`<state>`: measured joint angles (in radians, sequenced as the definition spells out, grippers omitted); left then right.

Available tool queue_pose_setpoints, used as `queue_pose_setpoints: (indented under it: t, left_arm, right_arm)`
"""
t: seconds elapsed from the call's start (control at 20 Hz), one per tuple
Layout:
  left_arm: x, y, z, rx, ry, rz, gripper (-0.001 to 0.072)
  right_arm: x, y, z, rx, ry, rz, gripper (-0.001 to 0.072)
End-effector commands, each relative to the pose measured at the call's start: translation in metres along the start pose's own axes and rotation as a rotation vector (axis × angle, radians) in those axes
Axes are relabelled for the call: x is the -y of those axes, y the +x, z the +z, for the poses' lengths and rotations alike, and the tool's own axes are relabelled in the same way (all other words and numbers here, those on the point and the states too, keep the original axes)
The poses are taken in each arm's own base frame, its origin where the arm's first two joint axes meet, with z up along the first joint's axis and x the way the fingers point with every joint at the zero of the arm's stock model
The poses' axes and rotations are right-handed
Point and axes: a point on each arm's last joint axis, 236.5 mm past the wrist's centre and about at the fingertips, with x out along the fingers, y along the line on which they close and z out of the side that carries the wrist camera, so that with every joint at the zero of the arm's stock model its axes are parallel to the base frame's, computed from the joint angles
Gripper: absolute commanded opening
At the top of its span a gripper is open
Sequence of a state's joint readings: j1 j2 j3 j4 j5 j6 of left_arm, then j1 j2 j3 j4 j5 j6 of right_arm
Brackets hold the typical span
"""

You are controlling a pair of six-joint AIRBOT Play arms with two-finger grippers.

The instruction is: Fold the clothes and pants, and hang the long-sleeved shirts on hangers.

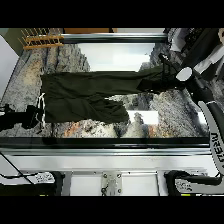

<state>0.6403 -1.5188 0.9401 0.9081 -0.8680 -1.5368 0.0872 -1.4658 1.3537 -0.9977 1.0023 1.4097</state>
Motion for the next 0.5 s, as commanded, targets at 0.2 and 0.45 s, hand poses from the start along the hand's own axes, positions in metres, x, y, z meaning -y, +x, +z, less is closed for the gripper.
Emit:
queue_pose_setpoints:
  t: [0.2, 0.45]
  left_arm:
    - [0.036, 0.018, -0.003, -0.041, 0.066, -0.026, 0.0091]
    - [0.053, -0.005, 0.017, 0.031, 0.152, -0.034, 0.002]
  right_arm:
    - [0.014, 0.025, -0.028, -0.099, 0.076, -0.008, 0.0614]
    - [0.008, 0.088, -0.089, -0.309, 0.236, 0.091, 0.0616]
